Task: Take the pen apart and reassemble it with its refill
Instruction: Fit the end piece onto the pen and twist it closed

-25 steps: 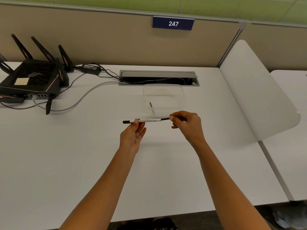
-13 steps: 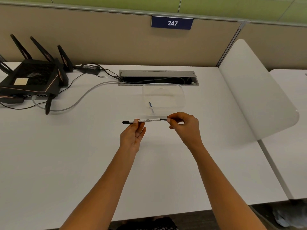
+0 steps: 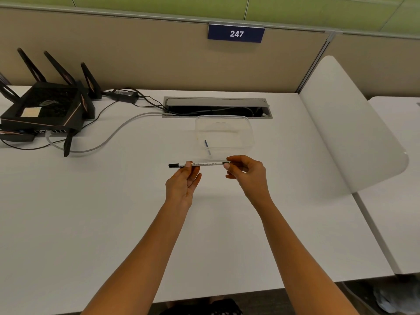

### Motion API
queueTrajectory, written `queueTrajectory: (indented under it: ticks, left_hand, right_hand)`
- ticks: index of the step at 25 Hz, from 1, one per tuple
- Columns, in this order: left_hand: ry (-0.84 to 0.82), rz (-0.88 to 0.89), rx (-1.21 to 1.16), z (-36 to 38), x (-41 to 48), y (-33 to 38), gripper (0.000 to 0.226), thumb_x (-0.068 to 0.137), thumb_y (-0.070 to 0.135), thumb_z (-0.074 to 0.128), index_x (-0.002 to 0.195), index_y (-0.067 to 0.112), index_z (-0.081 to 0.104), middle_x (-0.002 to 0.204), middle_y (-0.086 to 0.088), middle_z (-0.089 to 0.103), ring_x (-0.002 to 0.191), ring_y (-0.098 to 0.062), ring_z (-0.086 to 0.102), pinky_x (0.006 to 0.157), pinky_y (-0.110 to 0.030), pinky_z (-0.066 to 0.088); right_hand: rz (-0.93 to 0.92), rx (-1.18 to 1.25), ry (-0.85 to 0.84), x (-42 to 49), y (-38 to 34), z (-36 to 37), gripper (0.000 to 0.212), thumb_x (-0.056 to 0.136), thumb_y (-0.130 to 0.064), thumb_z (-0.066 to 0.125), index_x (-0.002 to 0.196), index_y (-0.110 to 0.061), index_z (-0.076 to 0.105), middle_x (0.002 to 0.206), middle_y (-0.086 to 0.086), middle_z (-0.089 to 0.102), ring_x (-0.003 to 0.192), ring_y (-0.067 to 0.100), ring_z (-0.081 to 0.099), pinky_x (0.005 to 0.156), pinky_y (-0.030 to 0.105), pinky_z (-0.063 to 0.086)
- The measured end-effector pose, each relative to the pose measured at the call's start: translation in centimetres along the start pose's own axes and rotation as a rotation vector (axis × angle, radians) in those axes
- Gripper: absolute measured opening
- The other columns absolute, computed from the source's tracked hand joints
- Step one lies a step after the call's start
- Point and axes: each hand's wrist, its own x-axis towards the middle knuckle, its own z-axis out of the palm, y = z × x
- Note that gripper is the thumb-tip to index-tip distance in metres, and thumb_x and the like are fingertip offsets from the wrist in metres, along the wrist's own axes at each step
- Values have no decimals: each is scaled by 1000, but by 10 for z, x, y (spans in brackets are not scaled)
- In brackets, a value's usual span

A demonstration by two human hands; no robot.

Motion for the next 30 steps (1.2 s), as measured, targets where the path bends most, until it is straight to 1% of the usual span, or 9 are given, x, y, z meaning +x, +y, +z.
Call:
queueTrajectory:
  ticks: [3,7,14,18,20,22,25,27,30]
  left_hand:
    - [2,11,10,-1,2,1,8,88,16,67,92,10,69,78,-1,77,78,-12,74,65,-28,58]
    - [7,21,18,2,1,1,7,88,16,67,90,10,69,77,0,77,77,-11,74,67,-28,58]
    - [10,49,24,3,-4,-1,10,89,14,65,96,8,68,76,0,76,77,-10,73,72,-28,57]
    - [7,72,56,3,-6,-1,12,90,13,64,99,6,68,87,-3,74,79,-11,73,75,-27,56]
    - [3,90,80,5,-6,0,15,89,13,65,102,5,67,91,-4,73,81,-11,72,76,-27,56]
    - [9,105,80,7,-6,1,18,89,13,65,105,4,67,92,-5,72,82,-12,72,78,-28,56]
    - [27,110,80,9,-5,2,21,89,13,65,108,3,66,93,-6,72,82,-13,72,79,-28,57]
    - [27,107,82,10,-6,2,22,89,13,65,108,2,66,94,-6,72,82,-13,72,78,-28,57]
    - [29,104,70,12,-7,-1,22,89,13,65,108,2,66,94,-7,72,80,-12,72,78,-28,56]
  right_hand:
    - [24,18,4,0,4,-3,21,86,-7,71,89,-28,74,80,-6,75,72,18,74,69,27,61]
    - [25,41,-11,2,3,-2,28,86,-7,69,79,-33,75,73,-3,74,67,18,72,63,23,59]
    - [10,-245,-105,5,11,6,12,97,-24,47,91,-22,57,69,-3,57,55,9,55,48,26,54]
    - [83,-298,-143,6,17,12,36,102,-36,35,83,-10,51,67,4,52,58,16,44,57,35,40]
    - [117,-299,-109,5,18,11,43,102,-43,37,79,-14,57,66,1,59,58,14,52,57,32,44]
    - [118,-231,-79,2,17,9,33,100,-46,44,85,-22,61,71,-2,65,62,11,61,52,26,50]
    - [37,-121,-24,0,16,5,7,96,-26,60,98,-22,65,81,-2,69,70,11,66,50,25,54]
    - [23,-78,12,2,16,3,7,94,-15,62,95,-17,68,79,-1,69,69,11,65,51,28,55]
    - [74,-94,17,5,16,3,17,97,-24,59,87,-15,69,70,-1,67,59,6,61,51,28,53]
